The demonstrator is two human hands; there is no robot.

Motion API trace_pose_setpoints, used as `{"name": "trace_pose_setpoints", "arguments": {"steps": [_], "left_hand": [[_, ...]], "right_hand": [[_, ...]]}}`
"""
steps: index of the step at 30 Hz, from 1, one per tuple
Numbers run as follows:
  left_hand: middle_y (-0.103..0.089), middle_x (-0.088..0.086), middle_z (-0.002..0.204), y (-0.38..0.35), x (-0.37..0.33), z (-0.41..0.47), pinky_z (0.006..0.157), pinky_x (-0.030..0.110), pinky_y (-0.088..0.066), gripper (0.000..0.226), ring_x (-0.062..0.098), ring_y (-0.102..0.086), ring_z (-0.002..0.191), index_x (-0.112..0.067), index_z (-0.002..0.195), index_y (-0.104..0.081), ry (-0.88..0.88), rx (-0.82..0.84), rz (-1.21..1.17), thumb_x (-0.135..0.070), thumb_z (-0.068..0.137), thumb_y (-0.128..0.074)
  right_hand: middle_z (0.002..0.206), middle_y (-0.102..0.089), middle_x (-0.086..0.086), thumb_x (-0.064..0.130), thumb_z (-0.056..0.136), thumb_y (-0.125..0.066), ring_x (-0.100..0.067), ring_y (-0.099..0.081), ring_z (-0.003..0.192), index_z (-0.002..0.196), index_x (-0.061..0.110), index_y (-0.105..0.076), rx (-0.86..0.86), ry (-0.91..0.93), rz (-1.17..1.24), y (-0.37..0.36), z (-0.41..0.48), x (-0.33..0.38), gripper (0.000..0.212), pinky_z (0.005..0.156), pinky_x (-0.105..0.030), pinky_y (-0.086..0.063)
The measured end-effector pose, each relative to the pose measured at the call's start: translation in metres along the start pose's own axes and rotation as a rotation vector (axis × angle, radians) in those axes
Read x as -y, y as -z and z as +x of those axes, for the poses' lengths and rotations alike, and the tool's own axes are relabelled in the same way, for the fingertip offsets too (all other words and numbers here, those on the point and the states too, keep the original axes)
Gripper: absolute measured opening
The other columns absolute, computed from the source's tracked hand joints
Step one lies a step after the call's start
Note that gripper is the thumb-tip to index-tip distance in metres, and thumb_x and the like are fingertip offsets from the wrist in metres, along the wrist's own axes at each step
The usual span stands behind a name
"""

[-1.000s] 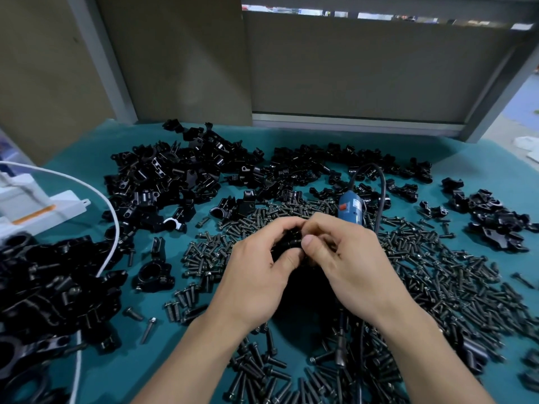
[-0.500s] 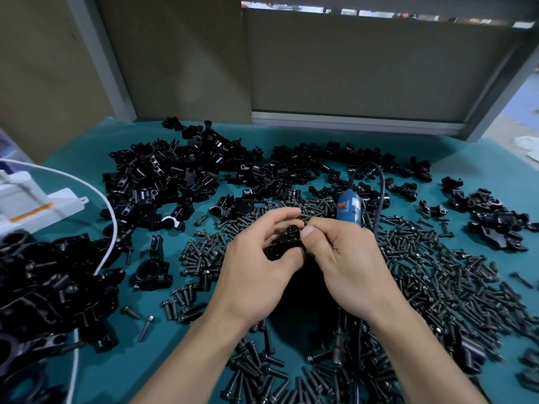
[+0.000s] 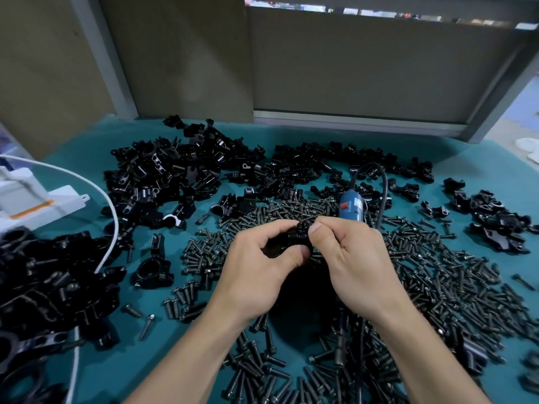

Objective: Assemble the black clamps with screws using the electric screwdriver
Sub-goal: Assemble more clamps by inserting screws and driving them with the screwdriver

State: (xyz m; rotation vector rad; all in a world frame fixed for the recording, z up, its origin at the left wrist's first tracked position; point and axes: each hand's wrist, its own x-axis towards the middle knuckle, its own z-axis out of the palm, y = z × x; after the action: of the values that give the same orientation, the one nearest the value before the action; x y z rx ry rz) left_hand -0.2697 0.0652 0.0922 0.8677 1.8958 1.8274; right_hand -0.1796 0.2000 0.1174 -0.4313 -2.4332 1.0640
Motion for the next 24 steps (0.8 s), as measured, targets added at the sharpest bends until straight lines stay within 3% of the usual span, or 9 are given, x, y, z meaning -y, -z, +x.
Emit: {"name": "trace_pose_setpoints", "arguments": {"steps": [5,9,13,16,20,22,24], "left_hand": [[-0.078,-0.015,0.091,0.004,-0.004,-0.002,0.072,0.019,-0.057,0.032,0.003,-0.073,0.084,-0.045,0.102,-0.076,-0.026,0.027,0.122,-0.031,0.075,-0.082],[-0.078,-0.013,0.086,0.005,-0.003,0.001,0.071,0.021,-0.057,0.033,0.006,-0.073,0.079,-0.042,0.098,-0.077,0.014,-0.046,0.136,-0.019,0.077,-0.087],[-0.08,0.006,0.085,0.003,-0.004,0.002,0.075,0.04,-0.065,0.022,0.025,-0.076,0.078,-0.025,0.092,-0.082,0.184,0.039,-0.025,-0.006,0.081,-0.087],[-0.078,0.01,0.084,0.005,-0.006,0.005,0.068,0.03,-0.063,0.013,0.022,-0.075,0.075,-0.008,0.095,-0.081,0.383,0.119,-0.203,0.002,0.087,-0.079],[-0.076,0.014,0.081,0.012,-0.009,0.008,0.059,0.023,-0.06,0.014,0.022,-0.074,0.066,-0.007,0.082,-0.082,0.534,0.197,-0.292,0.001,0.089,-0.073],[-0.077,0.014,0.082,0.011,-0.008,0.01,0.061,0.024,-0.061,0.009,0.021,-0.074,0.067,-0.005,0.086,-0.081,0.499,0.162,-0.284,0.002,0.087,-0.075],[-0.079,0.015,0.087,0.009,-0.005,0.01,0.065,0.025,-0.061,0.011,0.022,-0.076,0.073,-0.006,0.09,-0.081,0.421,0.099,-0.26,0.003,0.085,-0.078]], "right_hand": [[0.058,-0.059,0.0,0.028,0.103,-0.057,-0.006,-0.046,0.049,0.066,0.021,-0.057,0.074,-0.026,0.045,0.009,0.001,0.0,0.038,0.049,-0.024,-0.038],[0.058,-0.065,0.003,0.021,0.1,-0.065,-0.004,-0.047,0.044,0.07,0.024,-0.068,0.106,-0.027,0.095,0.01,-0.001,0.002,0.031,0.046,-0.019,-0.036],[0.059,-0.066,0.009,0.016,0.094,-0.074,-0.006,-0.055,0.05,0.075,0.026,-0.072,0.069,-0.021,0.053,0.013,-0.001,-0.001,0.021,0.05,-0.018,-0.043],[0.06,-0.067,0.008,0.015,0.091,-0.077,-0.009,-0.062,0.052,0.073,0.027,-0.073,0.075,-0.024,-0.007,0.014,-0.001,0.0,0.022,0.05,-0.02,-0.048],[0.061,-0.07,0.011,0.015,0.085,-0.083,-0.006,-0.066,0.055,0.073,0.028,-0.073,0.081,-0.025,-0.065,0.016,-0.001,0.003,0.021,0.052,-0.018,-0.051],[0.066,-0.073,0.013,0.013,0.081,-0.085,-0.007,-0.069,0.06,0.075,0.029,-0.073,0.095,-0.065,-0.062,0.018,0.002,0.003,0.021,0.058,-0.023,-0.056],[0.068,-0.075,0.009,0.016,0.083,-0.084,-0.018,-0.073,0.063,0.08,0.027,-0.074,0.148,-0.138,0.004,0.02,0.005,0.003,0.015,0.065,-0.039,-0.062]]}}
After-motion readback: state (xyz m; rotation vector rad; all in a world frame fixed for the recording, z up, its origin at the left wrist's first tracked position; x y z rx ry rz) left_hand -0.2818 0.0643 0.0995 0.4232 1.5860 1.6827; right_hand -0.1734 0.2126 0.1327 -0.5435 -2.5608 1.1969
